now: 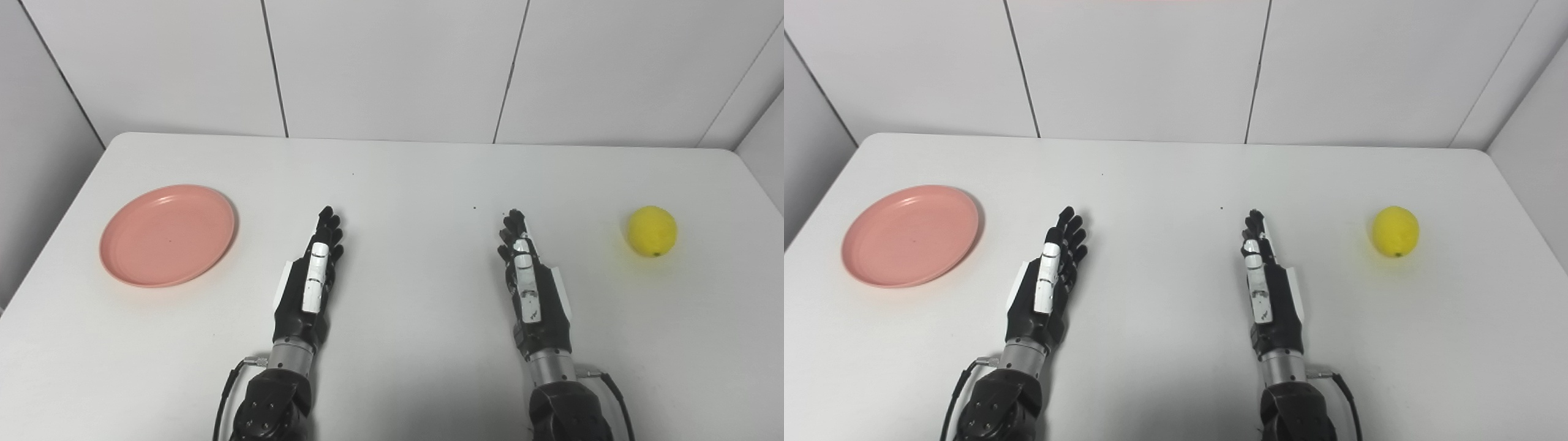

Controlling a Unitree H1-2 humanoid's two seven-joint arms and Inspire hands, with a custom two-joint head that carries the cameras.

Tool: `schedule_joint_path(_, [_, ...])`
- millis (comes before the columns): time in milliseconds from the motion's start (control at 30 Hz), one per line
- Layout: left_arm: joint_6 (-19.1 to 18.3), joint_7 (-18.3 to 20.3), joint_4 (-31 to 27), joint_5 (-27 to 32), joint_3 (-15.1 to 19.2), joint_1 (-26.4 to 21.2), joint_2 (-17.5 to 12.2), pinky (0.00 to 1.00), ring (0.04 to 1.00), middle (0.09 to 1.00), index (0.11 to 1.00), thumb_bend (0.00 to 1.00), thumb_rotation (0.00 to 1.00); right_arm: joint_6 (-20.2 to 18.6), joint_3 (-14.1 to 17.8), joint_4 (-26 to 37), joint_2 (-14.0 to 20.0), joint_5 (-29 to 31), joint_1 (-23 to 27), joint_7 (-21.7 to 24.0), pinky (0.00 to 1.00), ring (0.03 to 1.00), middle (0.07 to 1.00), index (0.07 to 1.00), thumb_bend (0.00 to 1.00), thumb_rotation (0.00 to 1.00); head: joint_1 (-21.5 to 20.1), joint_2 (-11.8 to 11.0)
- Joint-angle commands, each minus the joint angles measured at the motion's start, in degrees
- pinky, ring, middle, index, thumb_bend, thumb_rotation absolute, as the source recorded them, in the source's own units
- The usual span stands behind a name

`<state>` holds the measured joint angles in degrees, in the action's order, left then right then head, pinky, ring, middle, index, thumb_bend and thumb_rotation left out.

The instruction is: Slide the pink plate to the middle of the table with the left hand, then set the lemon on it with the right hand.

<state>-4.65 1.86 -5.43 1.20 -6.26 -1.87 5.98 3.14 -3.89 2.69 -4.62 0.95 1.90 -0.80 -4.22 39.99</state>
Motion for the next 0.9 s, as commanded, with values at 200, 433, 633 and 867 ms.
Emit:
schedule_joint_path(200, [0.43, 0.68, -1.59, -3.46, -2.33, -0.92, -1.37, 1.00, 1.000, 1.000, 1.000, 0.70, 1.00, 0.66, 0.06, 0.17, 0.09, 0.33, -0.66, 0.49, 1.00, 0.992, 0.984, 0.980, 0.70, 1.00, 0.03, -0.09])
schedule_joint_path(433, [0.24, 0.61, -1.78, -3.72, -2.48, -0.87, -1.71, 1.00, 1.000, 1.000, 1.000, 0.69, 1.00, 0.87, -0.08, 0.12, 0.08, 0.26, -0.63, 0.52, 1.00, 0.995, 0.985, 0.979, 0.69, 1.00, 0.01, 0.03])
schedule_joint_path(633, [0.79, 0.43, -1.56, -3.76, -2.39, -0.93, -1.62, 1.00, 1.000, 1.000, 1.000, 0.69, 1.00, 0.94, -0.12, 0.10, 0.09, 0.12, -0.65, 0.46, 1.00, 0.992, 0.984, 0.980, 0.71, 1.00, 0.01, -0.03])
schedule_joint_path(867, [0.94, 0.45, -1.52, -2.94, -2.02, -0.95, -1.35, 1.00, 1.000, 1.000, 1.000, 0.67, 1.00, 0.79, -0.06, 0.01, 0.01, 0.27, -0.56, 0.42, 1.00, 0.993, 0.986, 0.982, 0.70, 1.00, 0.00, -0.01])
